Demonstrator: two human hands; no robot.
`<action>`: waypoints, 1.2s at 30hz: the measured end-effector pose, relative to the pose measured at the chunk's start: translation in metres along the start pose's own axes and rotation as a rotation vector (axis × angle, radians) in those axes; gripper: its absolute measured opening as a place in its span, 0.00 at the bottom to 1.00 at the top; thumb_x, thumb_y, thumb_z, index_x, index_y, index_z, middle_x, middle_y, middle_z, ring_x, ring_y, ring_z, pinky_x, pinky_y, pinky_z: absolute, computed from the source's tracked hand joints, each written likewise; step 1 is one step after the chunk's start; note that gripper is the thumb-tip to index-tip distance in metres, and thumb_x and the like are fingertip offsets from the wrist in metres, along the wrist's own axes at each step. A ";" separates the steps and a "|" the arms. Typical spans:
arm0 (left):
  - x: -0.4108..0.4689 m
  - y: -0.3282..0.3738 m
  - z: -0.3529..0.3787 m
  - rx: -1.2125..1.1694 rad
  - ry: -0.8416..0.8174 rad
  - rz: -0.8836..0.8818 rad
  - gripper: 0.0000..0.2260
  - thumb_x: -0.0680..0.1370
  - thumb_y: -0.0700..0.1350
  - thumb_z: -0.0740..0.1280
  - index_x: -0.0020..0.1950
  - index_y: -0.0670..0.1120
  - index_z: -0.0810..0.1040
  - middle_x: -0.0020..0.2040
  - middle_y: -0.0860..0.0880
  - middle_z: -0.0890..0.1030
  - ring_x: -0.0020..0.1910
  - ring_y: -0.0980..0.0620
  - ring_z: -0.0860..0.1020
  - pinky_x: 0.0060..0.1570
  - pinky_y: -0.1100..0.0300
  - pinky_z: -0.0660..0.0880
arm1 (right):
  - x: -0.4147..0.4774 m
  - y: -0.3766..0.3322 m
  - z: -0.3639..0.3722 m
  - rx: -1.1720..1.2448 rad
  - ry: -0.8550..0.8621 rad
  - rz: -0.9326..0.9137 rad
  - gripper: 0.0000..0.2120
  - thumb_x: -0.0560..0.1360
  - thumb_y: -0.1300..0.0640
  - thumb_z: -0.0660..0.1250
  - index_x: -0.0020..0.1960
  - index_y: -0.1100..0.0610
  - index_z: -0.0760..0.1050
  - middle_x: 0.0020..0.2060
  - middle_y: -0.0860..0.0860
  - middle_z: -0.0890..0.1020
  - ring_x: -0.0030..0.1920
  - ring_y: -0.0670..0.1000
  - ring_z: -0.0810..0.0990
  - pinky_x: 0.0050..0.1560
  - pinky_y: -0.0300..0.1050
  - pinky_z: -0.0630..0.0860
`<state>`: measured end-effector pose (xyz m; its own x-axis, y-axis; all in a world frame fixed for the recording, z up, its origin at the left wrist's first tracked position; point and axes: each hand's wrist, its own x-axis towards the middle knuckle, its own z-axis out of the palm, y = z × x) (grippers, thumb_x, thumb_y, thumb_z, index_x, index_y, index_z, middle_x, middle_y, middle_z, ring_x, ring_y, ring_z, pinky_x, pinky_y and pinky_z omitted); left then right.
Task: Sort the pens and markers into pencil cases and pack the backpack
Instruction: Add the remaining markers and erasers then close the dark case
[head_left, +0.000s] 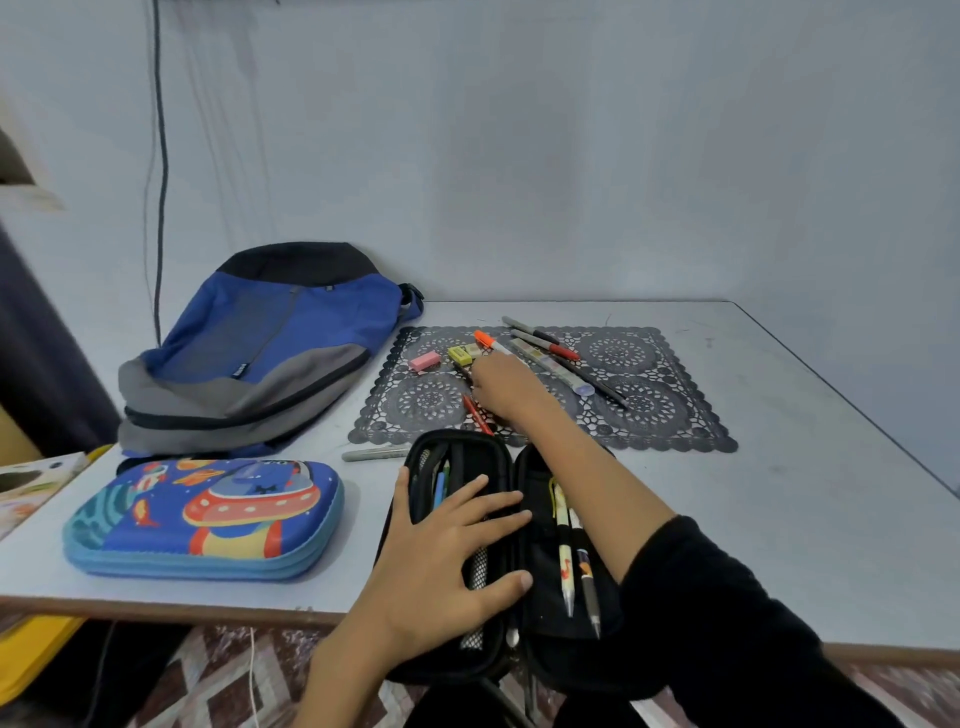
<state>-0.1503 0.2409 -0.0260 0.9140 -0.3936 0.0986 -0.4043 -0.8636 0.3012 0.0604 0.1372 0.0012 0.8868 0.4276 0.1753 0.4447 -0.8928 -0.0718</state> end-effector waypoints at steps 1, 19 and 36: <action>0.000 -0.001 0.000 -0.004 0.001 0.000 0.31 0.70 0.74 0.47 0.71 0.70 0.63 0.71 0.76 0.55 0.74 0.72 0.41 0.69 0.40 0.26 | 0.001 0.002 0.000 -0.002 0.036 -0.002 0.19 0.75 0.69 0.60 0.30 0.58 0.58 0.29 0.53 0.66 0.37 0.57 0.72 0.37 0.46 0.67; -0.001 -0.002 0.001 -0.047 0.007 -0.005 0.30 0.70 0.74 0.48 0.71 0.70 0.64 0.69 0.78 0.56 0.72 0.75 0.40 0.70 0.42 0.26 | -0.088 0.032 -0.065 0.992 -0.025 0.253 0.38 0.70 0.73 0.70 0.75 0.54 0.61 0.34 0.58 0.81 0.31 0.55 0.82 0.35 0.49 0.83; 0.000 0.000 0.000 -0.056 -0.003 -0.008 0.30 0.71 0.73 0.49 0.71 0.70 0.63 0.71 0.77 0.56 0.72 0.75 0.40 0.70 0.41 0.27 | -0.130 0.031 -0.029 0.924 -0.184 0.187 0.09 0.72 0.67 0.71 0.51 0.62 0.79 0.34 0.59 0.81 0.31 0.54 0.82 0.36 0.45 0.82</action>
<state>-0.1502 0.2412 -0.0257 0.9170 -0.3878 0.0936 -0.3947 -0.8477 0.3544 -0.0446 0.0501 0.0047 0.9243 0.3755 -0.0683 0.1483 -0.5182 -0.8423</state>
